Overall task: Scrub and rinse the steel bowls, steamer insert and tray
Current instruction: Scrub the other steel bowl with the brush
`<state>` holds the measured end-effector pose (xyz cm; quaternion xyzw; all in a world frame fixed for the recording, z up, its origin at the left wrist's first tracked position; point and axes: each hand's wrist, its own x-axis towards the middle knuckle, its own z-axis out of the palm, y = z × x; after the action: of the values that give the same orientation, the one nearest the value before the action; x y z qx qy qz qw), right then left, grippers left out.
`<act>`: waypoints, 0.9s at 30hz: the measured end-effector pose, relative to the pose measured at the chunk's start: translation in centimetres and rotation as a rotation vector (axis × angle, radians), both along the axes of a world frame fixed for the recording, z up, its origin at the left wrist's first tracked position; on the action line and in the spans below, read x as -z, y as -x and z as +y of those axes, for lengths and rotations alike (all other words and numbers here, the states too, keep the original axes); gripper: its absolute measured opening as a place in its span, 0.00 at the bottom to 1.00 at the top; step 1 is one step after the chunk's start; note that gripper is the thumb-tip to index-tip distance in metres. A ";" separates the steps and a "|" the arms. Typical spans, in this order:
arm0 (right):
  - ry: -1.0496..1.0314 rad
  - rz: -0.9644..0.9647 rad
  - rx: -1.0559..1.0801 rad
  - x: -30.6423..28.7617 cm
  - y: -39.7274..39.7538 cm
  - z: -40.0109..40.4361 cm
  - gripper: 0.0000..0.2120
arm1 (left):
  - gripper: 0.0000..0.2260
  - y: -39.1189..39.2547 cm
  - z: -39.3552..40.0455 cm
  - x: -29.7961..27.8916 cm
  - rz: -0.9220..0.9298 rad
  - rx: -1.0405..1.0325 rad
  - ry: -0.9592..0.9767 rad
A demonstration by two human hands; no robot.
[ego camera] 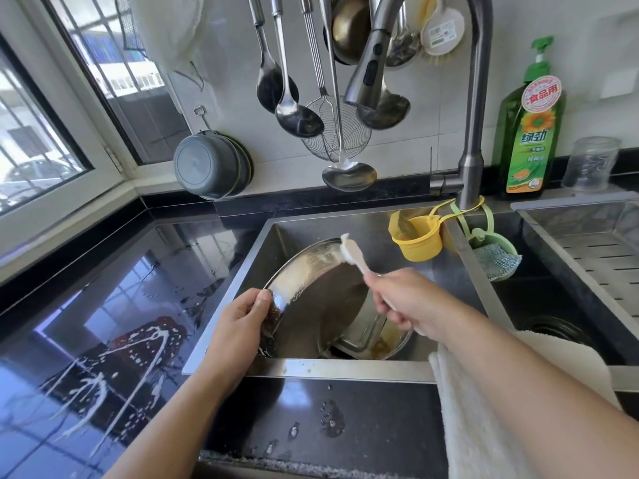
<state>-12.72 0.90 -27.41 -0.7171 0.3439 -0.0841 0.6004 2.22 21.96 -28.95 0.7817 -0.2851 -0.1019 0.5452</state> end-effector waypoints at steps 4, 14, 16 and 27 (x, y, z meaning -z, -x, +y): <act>-0.051 0.036 -0.135 -0.2 0.3 1.1 0.23 | 0.18 -0.1 -0.1 0.1 -0.015 -0.014 -0.013; 0.251 0.093 -0.117 0.1 -0.3 1.6 0.26 | 0.18 0.3 0.1 -0.1 -0.105 0.015 -0.069; 0.356 0.089 -0.242 0.0 -0.2 3.0 0.26 | 0.17 0.4 0.3 -0.1 -0.123 0.016 -0.080; 0.558 0.073 -0.233 -0.5 -0.1 2.7 0.27 | 0.10 2.0 0.2 -0.8 -0.105 0.017 -0.016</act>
<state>-12.67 3.61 -26.89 -0.8915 0.2440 -0.0801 0.3732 0.20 22.15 -28.20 0.7878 -0.3191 -0.0673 0.5224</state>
